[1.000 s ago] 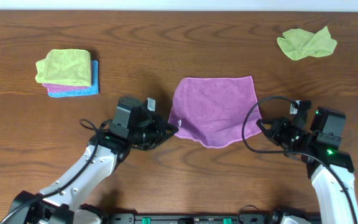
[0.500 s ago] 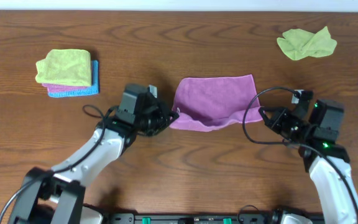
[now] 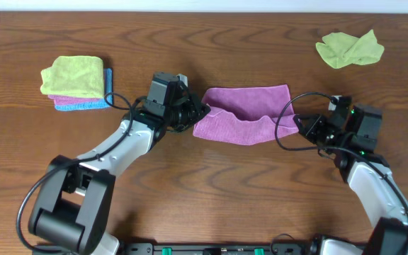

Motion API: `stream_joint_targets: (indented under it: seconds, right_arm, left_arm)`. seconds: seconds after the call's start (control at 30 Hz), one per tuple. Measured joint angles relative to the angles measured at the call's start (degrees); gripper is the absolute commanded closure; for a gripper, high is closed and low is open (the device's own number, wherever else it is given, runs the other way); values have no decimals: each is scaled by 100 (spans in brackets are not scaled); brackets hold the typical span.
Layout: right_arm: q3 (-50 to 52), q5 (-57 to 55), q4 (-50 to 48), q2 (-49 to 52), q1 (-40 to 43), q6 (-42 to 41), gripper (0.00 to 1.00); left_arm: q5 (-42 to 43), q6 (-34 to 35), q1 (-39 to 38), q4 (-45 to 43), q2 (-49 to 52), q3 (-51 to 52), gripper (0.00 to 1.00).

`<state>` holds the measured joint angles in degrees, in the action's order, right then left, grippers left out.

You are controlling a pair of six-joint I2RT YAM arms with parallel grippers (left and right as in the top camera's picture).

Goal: Fold the cloth
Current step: 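Lift the near corners with both grippers and fold them forward over the far edge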

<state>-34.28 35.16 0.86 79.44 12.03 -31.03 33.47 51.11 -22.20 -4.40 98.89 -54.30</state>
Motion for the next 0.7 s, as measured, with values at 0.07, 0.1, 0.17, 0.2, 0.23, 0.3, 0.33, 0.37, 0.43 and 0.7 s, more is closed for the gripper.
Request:
stream_joint_targets:
  seconds: [0.07,0.1,0.17,0.2,0.23,0.3,0.33,0.37,0.43,0.7]
  right_arm:
    - [-81,-94,0,83,0,0,99]
    - [-160,-149,-4,140,0,2,99]
    - [-282,-201,-42,223,0,2,99]
    - [-372,-225,-55,295,0,2,99]
    - [-450,-245,-70,367,0,2,99]
    - [-603,-269,-105,533,-2,2,99]
    - [-664,-278,-125,608,-9,2,99]
    - [-726,-284,-136,680,-15,2,99]
    - [-844,-293,-153,837,-52,2,99]
    - [-1189,-446,-439,1335,-476,13,99]
  left_arm:
    - [-61,-17,7,2,48,-24,94]
    - [-92,-20,15,9,63,-26,94]
    - [-142,-24,50,15,76,-26,94]
    - [-173,-37,83,13,79,-26,94]
    - [-199,-42,114,15,79,-26,94]
    - [-245,-61,190,15,79,-26,94]
    - [-262,-63,216,15,79,-26,94]
    - [-275,-68,236,15,79,-26,94]
    - [-321,-85,262,13,79,-26,94]
    - [-584,-146,264,-52,96,-26,94]
